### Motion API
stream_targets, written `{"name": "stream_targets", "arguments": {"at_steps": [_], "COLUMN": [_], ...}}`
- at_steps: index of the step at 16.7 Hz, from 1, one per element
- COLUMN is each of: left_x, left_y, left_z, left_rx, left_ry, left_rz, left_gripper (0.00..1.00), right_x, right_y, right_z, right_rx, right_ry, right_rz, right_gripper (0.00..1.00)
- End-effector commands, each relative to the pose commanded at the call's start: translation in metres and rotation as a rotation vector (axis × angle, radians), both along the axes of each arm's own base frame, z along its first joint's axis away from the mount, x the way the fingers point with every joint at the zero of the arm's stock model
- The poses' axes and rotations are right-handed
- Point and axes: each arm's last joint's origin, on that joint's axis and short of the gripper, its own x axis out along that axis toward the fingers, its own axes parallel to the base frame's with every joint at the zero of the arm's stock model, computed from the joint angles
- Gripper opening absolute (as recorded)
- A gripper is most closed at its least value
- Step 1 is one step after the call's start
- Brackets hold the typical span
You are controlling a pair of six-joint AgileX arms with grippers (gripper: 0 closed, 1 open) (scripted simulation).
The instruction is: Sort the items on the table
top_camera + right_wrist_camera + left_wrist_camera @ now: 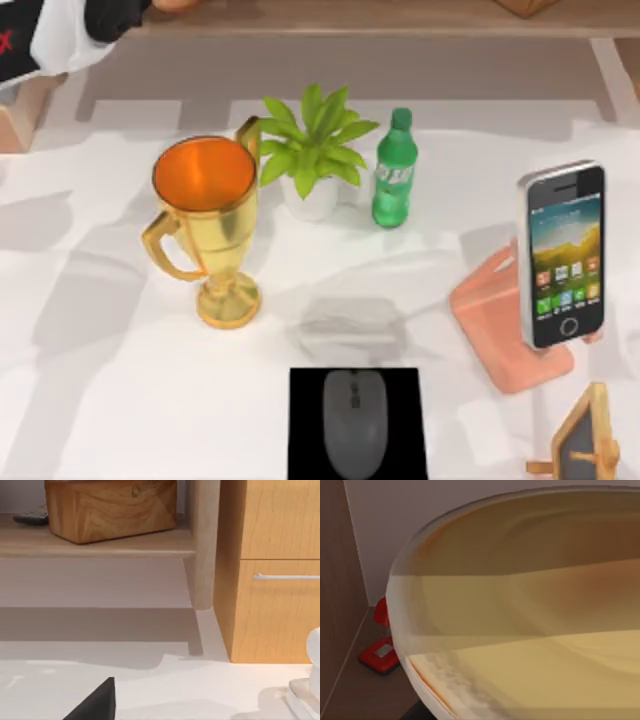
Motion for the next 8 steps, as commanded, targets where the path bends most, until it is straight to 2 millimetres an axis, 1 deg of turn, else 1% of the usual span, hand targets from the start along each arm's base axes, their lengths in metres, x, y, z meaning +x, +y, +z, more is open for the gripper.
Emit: {"name": "stream_targets", "arguments": {"at_steps": [2,3,8], "left_x": [0.0000,0.0000,0.0000], "left_y": [0.0000,0.0000,0.0000], "left_z": [0.0000,0.0000,0.0000], "left_rx": [0.000,0.000,0.000], "left_ry": [0.000,0.000,0.000], "left_rz": [0.000,0.000,0.000], "left_gripper": [0.98,1.00,1.00], "right_x": [0.0000,0.0000,0.0000], "right_y": [0.0000,0.0000,0.0000], "right_z": [0.0000,0.0000,0.0000], "right_rx": [0.000,0.000,0.000], "right_ry": [0.000,0.000,0.000], "right_rz": [0.000,0.000,0.000], "right_gripper": [1.00,1.00,1.00]}}
